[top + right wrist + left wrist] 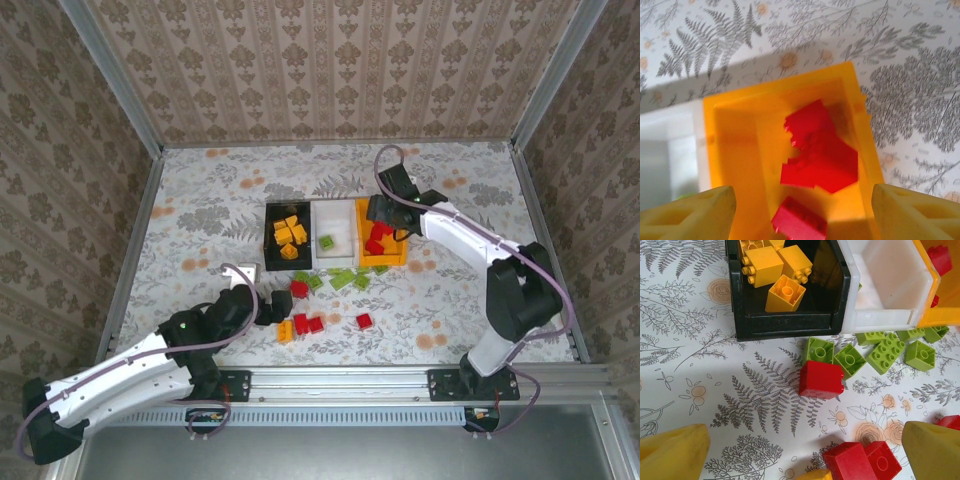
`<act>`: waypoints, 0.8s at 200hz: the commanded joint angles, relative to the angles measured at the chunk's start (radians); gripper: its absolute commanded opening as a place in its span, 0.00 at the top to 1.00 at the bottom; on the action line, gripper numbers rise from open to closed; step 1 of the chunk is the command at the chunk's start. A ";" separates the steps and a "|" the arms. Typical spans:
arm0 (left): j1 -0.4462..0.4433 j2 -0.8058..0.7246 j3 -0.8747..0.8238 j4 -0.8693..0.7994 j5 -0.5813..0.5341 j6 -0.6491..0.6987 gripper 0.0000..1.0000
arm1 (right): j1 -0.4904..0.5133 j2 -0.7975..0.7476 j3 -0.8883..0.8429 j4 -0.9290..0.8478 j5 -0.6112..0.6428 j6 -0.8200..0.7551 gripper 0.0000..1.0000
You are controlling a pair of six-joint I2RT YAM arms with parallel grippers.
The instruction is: Sort the legos into containers by color
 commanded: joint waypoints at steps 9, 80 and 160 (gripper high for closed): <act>0.012 -0.010 -0.014 -0.014 -0.017 -0.010 0.00 | 0.107 -0.171 -0.179 0.021 -0.050 0.057 0.24; 0.043 -0.013 -0.026 -0.005 0.004 -0.003 0.00 | 0.303 -0.150 -0.416 0.194 -0.019 0.270 0.17; 0.049 -0.047 -0.045 -0.012 0.017 -0.011 0.00 | 0.303 -0.019 -0.367 0.170 0.040 0.311 0.31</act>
